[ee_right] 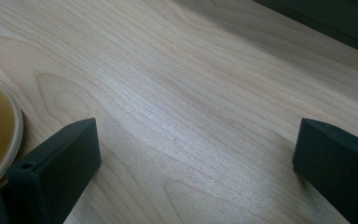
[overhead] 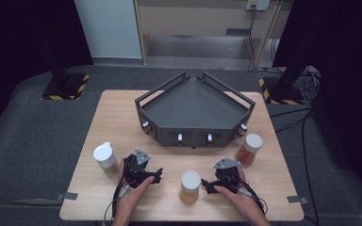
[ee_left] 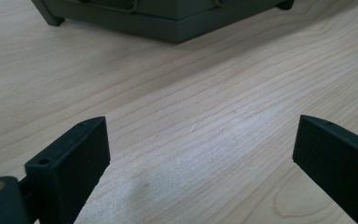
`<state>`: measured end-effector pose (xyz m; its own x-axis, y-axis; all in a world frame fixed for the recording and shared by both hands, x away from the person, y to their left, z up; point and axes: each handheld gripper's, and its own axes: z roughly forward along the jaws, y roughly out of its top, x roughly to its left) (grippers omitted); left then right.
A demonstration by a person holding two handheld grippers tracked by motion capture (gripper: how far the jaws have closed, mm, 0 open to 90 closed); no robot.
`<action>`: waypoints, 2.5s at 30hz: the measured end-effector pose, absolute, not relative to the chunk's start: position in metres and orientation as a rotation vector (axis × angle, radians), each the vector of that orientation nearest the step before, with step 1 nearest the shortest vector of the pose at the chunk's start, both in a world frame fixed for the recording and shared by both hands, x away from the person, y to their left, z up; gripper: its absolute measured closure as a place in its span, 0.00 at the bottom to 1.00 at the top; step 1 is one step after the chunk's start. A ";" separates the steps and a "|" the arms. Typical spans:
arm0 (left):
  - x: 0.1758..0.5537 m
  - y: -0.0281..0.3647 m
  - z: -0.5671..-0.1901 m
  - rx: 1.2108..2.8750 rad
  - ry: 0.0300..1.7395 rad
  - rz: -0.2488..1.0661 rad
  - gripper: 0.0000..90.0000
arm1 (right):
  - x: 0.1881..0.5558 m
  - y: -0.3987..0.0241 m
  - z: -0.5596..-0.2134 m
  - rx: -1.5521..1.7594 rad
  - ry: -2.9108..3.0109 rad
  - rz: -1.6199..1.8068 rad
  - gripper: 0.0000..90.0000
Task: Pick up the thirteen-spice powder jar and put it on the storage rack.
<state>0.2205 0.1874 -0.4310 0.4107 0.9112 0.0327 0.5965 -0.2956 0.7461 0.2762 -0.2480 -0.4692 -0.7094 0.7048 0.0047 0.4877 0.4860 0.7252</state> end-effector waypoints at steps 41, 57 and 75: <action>0.192 0.199 -0.376 1.945 1.187 0.679 0.03 | 0.273 -0.247 -0.469 1.026 2.431 1.049 0.01; 0.188 0.209 -0.369 1.916 1.211 0.724 0.03 | 0.273 -0.247 -0.469 1.025 2.431 1.049 0.01; 0.185 0.222 -0.361 1.877 1.229 0.750 0.03 | 0.273 -0.247 -0.469 1.023 2.431 1.050 0.01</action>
